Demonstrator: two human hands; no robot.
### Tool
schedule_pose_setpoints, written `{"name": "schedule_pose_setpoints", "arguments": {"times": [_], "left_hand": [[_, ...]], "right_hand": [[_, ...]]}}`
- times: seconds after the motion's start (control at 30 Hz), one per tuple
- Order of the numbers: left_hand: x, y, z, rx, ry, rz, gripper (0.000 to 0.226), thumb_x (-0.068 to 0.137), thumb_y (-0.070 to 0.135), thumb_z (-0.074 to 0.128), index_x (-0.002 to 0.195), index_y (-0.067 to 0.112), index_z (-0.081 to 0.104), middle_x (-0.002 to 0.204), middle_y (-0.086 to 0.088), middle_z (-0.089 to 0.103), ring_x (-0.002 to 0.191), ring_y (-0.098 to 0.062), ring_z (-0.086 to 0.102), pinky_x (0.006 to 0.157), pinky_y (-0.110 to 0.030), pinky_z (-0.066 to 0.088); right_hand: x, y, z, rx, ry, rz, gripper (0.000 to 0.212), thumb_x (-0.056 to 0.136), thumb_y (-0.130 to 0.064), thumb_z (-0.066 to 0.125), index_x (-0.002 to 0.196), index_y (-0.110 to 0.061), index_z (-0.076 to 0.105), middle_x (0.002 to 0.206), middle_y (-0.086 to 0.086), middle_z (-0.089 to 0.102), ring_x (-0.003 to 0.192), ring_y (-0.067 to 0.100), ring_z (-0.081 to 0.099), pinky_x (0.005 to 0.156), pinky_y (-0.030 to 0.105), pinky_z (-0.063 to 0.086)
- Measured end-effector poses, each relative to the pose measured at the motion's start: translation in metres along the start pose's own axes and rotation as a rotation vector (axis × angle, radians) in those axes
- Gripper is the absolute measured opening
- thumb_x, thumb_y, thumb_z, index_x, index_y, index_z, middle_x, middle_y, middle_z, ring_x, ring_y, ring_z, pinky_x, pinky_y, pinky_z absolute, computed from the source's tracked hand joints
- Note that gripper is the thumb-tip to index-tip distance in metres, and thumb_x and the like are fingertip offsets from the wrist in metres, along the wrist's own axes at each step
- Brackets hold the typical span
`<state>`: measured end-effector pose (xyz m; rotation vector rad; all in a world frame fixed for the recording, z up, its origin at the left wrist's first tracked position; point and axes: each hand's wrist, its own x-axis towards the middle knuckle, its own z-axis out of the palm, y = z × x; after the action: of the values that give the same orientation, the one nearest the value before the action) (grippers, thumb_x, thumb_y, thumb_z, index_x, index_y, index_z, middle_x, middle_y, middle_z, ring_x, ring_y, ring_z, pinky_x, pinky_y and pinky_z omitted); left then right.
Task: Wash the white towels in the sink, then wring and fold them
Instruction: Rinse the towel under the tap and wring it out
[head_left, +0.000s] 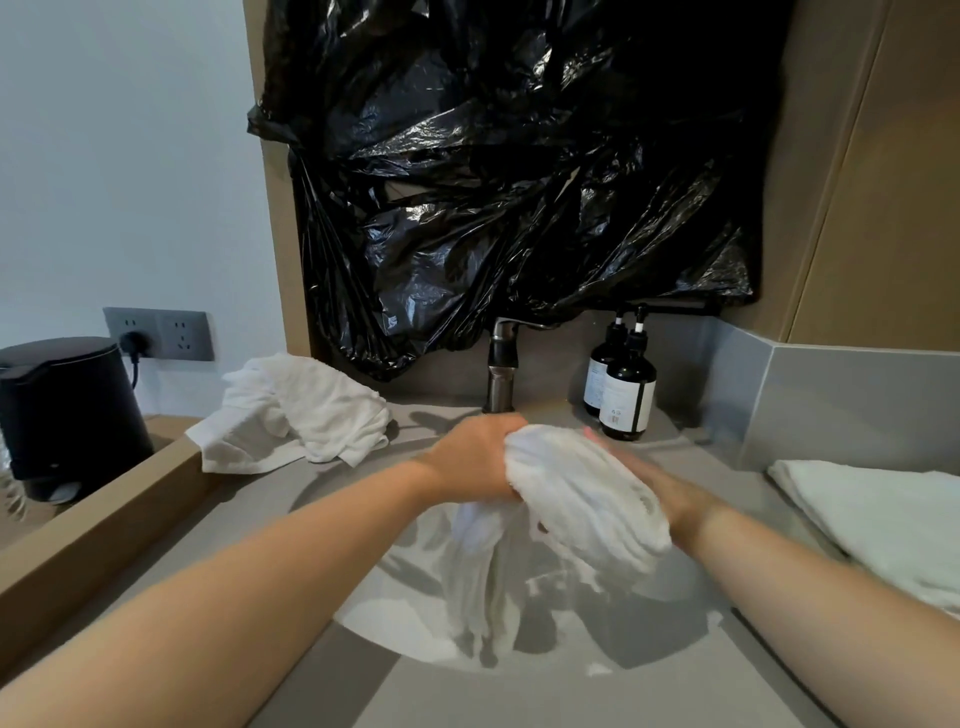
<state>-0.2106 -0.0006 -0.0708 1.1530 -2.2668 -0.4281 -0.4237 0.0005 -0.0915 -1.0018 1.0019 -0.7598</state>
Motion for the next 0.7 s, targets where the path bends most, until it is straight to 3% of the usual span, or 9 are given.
{"name": "schedule_pose_setpoints", "arguments": {"times": [0.1,0.17,0.23,0.3,0.37,0.47,0.53,0.6,0.7], "left_hand": [[0.008,0.005,-0.008,-0.095,0.007,0.067,0.021,0.08,0.011,0.074,0.08,0.023,0.056,0.075,0.015,0.056,0.067,0.006,0.053,0.063,-0.009,0.038],[0.012,0.002,-0.013,-0.07,0.054,0.068,0.018,0.08,0.012,0.074,0.082,0.02,0.058,0.076,0.015,0.057,0.069,0.006,0.054,0.064,-0.01,0.038],[0.016,-0.004,-0.017,-0.008,0.075,0.027,0.018,0.08,0.016,0.074,0.09,0.015,0.06,0.08,0.015,0.058,0.073,-0.001,0.055,0.064,-0.012,0.037],[0.019,-0.009,-0.018,0.134,0.035,-0.02,0.016,0.083,0.021,0.07,0.089,0.017,0.056,0.081,0.014,0.054,0.074,-0.006,0.052,0.063,-0.014,0.037],[0.021,-0.016,-0.017,0.274,-0.036,-0.07,0.017,0.084,0.026,0.065,0.08,0.026,0.048,0.078,0.015,0.052,0.074,-0.011,0.051,0.064,-0.021,0.038],[0.019,-0.023,-0.014,0.381,-0.138,-0.117,0.014,0.08,0.021,0.064,0.079,0.027,0.051,0.08,0.008,0.058,0.077,-0.019,0.058,0.061,-0.028,0.044],[0.017,-0.025,-0.015,0.345,-0.223,-0.193,0.016,0.077,0.014,0.065,0.092,0.016,0.06,0.09,0.001,0.063,0.08,-0.019,0.06,0.061,-0.028,0.046],[0.016,-0.024,-0.017,0.264,-0.315,-0.29,0.025,0.075,0.014,0.07,0.099,0.013,0.063,0.096,-0.003,0.066,0.079,-0.018,0.061,0.06,-0.026,0.047],[0.016,-0.028,-0.019,0.079,-0.357,-0.402,0.042,0.064,0.027,0.078,0.101,0.01,0.068,0.096,-0.007,0.07,0.081,-0.024,0.067,0.061,-0.031,0.051]], "right_hand": [[-0.001,0.008,0.013,0.016,-0.038,-0.053,0.049,0.102,-0.039,0.04,0.132,-0.003,0.053,0.112,0.018,0.069,0.086,0.027,0.072,0.067,0.036,0.058],[-0.001,0.007,0.012,0.084,-0.301,0.003,0.08,0.091,-0.065,0.038,0.139,-0.002,0.047,0.126,0.025,0.06,0.11,0.041,0.063,0.08,0.05,0.054],[0.002,0.004,0.004,0.027,-0.678,0.084,0.109,0.072,-0.084,0.039,0.147,-0.004,0.035,0.145,0.026,0.04,0.132,0.04,0.044,0.101,0.054,0.041],[0.013,0.0,-0.01,-0.117,-0.823,0.012,0.096,0.077,-0.076,0.046,0.144,-0.007,0.039,0.142,0.019,0.045,0.121,0.026,0.053,0.103,0.042,0.043],[0.017,-0.01,-0.014,-0.308,-0.896,0.08,0.073,0.082,-0.063,0.057,0.134,-0.013,0.05,0.127,0.008,0.059,0.106,0.014,0.059,0.093,0.029,0.048],[0.012,-0.035,-0.009,-0.595,-0.657,0.202,0.069,0.071,-0.039,0.082,0.127,-0.01,0.053,0.113,0.003,0.068,0.102,0.016,0.065,0.089,0.032,0.053],[0.009,-0.052,0.005,-1.082,-0.349,0.184,0.073,0.063,-0.032,0.086,0.125,-0.014,0.053,0.114,0.006,0.068,0.102,0.023,0.068,0.087,0.041,0.056],[0.008,-0.062,0.025,-1.59,-0.069,0.053,0.058,0.063,-0.034,0.087,0.112,-0.023,0.059,0.106,-0.002,0.067,0.097,0.019,0.067,0.083,0.035,0.057],[0.012,-0.061,0.044,-1.919,0.169,-0.255,0.036,0.07,-0.032,0.078,0.099,-0.028,0.056,0.088,-0.008,0.06,0.086,0.016,0.06,0.069,0.03,0.049]]}}
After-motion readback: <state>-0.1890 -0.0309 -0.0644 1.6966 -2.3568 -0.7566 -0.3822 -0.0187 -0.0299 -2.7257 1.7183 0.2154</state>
